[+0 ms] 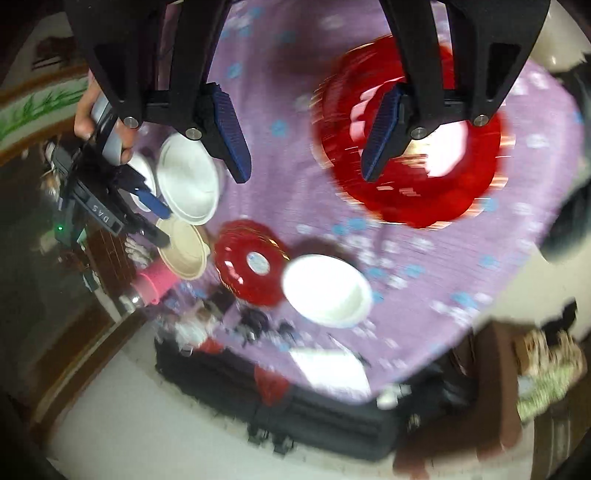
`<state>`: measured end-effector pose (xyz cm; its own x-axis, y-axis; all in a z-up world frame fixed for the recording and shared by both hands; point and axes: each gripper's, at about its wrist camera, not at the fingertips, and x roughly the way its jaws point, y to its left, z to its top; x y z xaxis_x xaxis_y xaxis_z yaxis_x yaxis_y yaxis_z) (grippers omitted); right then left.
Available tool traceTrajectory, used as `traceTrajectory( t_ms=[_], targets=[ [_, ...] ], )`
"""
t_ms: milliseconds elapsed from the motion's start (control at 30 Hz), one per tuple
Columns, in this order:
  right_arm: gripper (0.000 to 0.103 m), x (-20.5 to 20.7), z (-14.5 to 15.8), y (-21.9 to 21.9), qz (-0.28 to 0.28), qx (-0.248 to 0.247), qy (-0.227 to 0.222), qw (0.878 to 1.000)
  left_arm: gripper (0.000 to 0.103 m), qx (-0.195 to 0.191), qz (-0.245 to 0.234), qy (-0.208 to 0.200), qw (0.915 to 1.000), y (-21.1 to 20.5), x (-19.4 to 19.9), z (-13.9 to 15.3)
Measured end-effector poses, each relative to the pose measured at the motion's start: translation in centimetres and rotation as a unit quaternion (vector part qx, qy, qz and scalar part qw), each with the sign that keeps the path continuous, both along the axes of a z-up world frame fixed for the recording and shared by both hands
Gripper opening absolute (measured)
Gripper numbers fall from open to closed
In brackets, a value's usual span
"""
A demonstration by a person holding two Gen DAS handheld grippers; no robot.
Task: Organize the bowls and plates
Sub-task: 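Move both grippers to the small red plate with the white sticker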
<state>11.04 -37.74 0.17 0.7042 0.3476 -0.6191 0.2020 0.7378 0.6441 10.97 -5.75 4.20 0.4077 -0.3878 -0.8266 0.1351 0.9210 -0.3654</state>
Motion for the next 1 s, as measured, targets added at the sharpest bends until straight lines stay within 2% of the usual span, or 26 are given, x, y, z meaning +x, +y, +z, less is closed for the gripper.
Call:
traceTrajectory(
  t_ms=[133, 233, 367, 433, 567, 667, 733, 800, 867, 1000],
  targets=[
    [0.067, 3.8, -1.5, -0.6, 0.014, 0.048, 0.024, 0.998, 0.061, -0.039, 0.015, 0.091, 0.995, -4.2, 4.8, -4.0],
    [0.067, 6.2, -2.8, -1.0, 0.01, 0.05, 0.038, 0.998, 0.061, -0.052, 0.035, 0.111, 0.9919, -5.6, 6.6, -5.3],
    [0.067, 8.3, -4.0, -0.8, 0.019, 0.056, 0.055, 0.997, 0.061, -0.073, 0.043, 0.167, 0.9823, -6.9, 9.0, -8.2],
    [0.067, 9.1, -4.6, -0.6, 0.024, 0.051, 0.071, 0.996, 0.061, -0.071, 0.044, 0.184, 0.9795, -7.2, 9.7, -9.2],
    [0.067, 10.0, -5.2, -0.2, 0.035, 0.043, 0.091, 0.994, 0.061, -0.076, 0.05, 0.207, 0.974, -7.6, 10.5, -10.6],
    [0.067, 10.8, -5.4, 0.0, 0.047, 0.032, 0.106, 0.993, 0.061, -0.075, 0.048, 0.213, 0.973, -8.1, 11.1, -11.1],
    [0.067, 11.1, -5.7, -0.1, 0.052, 0.031, 0.117, 0.991, 0.061, -0.092, 0.035, 0.225, 0.9694, -8.7, 11.6, -11.6],
    [0.067, 11.6, -6.0, -0.1, 0.068, 0.028, 0.126, 0.989, 0.06, -0.092, 0.017, 0.237, 0.9669, -9.4, 12.1, -12.1],
    [0.064, 11.9, -6.6, -0.2, 0.083, 0.03, 0.139, 0.986, 0.06, -0.091, 0.024, 0.239, 0.9665, -9.3, 12.3, -12.2],
    [0.064, 12.1, -6.9, -0.8, 0.081, 0.028, 0.144, 0.986, 0.06, -0.104, 0.036, 0.236, 0.9656, -9.5, 13.3, -12.3]
  ],
)
